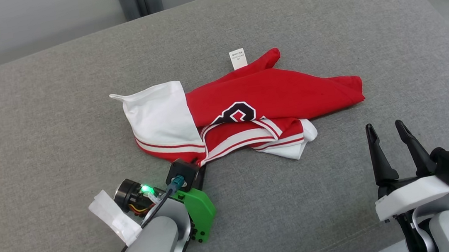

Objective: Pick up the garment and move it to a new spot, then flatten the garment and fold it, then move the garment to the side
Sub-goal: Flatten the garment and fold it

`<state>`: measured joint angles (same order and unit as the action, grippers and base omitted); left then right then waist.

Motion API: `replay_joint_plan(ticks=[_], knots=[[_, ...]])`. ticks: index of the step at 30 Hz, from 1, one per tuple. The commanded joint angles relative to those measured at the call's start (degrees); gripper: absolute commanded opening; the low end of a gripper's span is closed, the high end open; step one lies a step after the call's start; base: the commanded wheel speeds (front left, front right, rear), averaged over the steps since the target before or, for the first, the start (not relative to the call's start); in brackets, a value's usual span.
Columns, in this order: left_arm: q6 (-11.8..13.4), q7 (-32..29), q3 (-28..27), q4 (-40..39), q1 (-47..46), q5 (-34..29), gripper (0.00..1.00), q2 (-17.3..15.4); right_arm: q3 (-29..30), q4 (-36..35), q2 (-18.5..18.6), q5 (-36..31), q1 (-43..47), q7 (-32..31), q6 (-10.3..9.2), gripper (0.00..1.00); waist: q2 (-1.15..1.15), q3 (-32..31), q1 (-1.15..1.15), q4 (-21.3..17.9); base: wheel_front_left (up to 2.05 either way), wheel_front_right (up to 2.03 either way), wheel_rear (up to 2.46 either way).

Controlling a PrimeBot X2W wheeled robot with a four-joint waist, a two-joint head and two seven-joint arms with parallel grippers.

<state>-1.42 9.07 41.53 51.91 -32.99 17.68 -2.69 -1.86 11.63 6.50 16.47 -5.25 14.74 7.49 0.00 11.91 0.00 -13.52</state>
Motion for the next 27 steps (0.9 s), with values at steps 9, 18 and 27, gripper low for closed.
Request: replay_joint_plan(ticks=[9,18,27], knots=[[2.2,4.8,-1.7,2.2,-5.8,3.0,0.0,-2.4,1.4,-0.3,0.3,-0.7,1.3,0.4,0.0,1.0,0.0,-2.1,0.0,3.5,0.0,0.0,0.0],[3.1,5.1,-7.2,0.7,-13.7,3.6,0.0,-16.2,0.7,-1.2,0.4,-0.9,0.7,0.4,0.0,1.0,0.0,-1.6,0.0,3.5,0.0,0.0,0.0],[2.3,3.7,-9.5,4.2,-14.2,5.8,1.0,-22.1,0.6,-0.5,1.0,-0.1,0.4,0.5,0.0,1.0,0.0,-0.1,0.0,1.1,0.0,0.0,0.0]])
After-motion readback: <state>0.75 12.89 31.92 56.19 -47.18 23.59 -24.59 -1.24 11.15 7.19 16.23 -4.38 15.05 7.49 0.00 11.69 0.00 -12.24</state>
